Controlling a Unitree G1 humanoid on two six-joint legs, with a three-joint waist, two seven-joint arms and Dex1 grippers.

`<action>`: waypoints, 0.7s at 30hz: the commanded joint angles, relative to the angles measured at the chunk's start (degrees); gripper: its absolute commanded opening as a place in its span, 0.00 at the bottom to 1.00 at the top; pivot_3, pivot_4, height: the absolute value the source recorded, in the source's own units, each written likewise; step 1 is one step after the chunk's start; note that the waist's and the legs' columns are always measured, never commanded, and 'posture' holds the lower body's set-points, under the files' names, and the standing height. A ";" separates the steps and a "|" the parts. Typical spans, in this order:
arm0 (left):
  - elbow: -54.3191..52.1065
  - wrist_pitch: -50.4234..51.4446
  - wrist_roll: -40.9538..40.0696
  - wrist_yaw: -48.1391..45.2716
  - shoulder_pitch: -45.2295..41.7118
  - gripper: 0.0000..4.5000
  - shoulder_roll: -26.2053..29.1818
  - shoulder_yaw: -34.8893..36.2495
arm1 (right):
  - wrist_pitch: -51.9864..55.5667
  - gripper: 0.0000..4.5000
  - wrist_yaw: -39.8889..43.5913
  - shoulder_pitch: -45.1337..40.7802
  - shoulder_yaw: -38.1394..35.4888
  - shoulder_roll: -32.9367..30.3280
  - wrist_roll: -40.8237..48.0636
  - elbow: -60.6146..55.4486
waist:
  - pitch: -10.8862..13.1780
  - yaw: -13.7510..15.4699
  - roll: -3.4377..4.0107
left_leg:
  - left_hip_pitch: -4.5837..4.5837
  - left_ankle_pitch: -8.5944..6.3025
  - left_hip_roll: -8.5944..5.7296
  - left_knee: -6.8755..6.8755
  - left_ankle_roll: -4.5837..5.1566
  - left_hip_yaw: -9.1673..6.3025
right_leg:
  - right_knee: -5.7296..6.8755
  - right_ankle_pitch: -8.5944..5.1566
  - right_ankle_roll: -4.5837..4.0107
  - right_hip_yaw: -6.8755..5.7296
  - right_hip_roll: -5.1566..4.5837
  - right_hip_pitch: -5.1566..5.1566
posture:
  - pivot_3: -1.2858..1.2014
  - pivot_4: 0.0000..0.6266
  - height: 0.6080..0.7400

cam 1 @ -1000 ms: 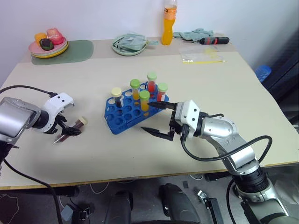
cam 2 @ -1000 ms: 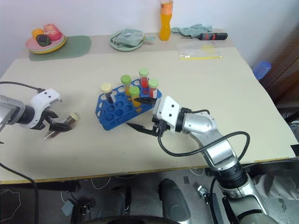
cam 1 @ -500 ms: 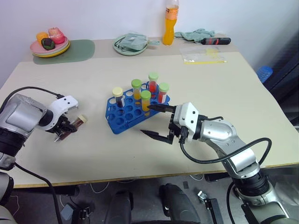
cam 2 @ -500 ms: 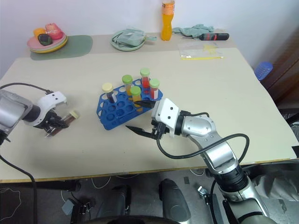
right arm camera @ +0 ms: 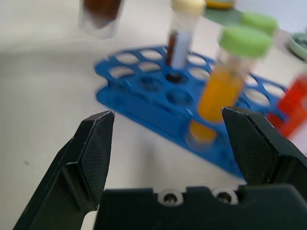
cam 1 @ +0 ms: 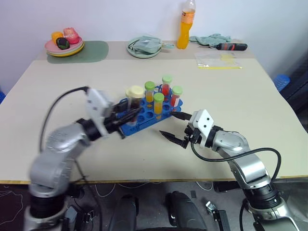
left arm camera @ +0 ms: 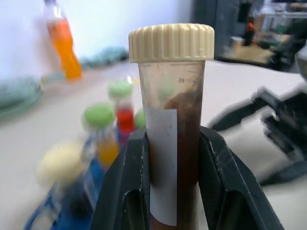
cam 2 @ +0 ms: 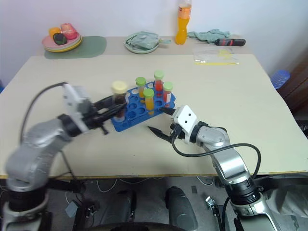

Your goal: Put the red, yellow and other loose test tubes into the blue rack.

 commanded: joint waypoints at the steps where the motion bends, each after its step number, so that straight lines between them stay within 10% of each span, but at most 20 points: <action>1: 2.69 -10.78 12.40 11.46 3.15 0.18 -4.95 -5.42 | -2.15 0.88 -0.85 0.13 -1.69 0.22 -0.55 -0.06 | -0.02 -0.35 0.03 | 0.04 -0.01 0.02 -0.03 0.01 0.00 | 0.00 0.00 -0.01 0.02 0.05 0.00 | 0.52 0.24 1.00; 21: 13.14 -11.48 13.11 13.35 1.96 0.18 -10.96 -7.16 | -1.77 0.88 -2.92 2.21 -0.92 1.46 -1.30 -1.98 | -0.02 0.11 0.05 | 0.01 -0.02 0.01 -0.02 0.03 -0.02 | 0.00 0.00 -0.02 0.00 0.06 0.00 | 0.52 0.24 1.00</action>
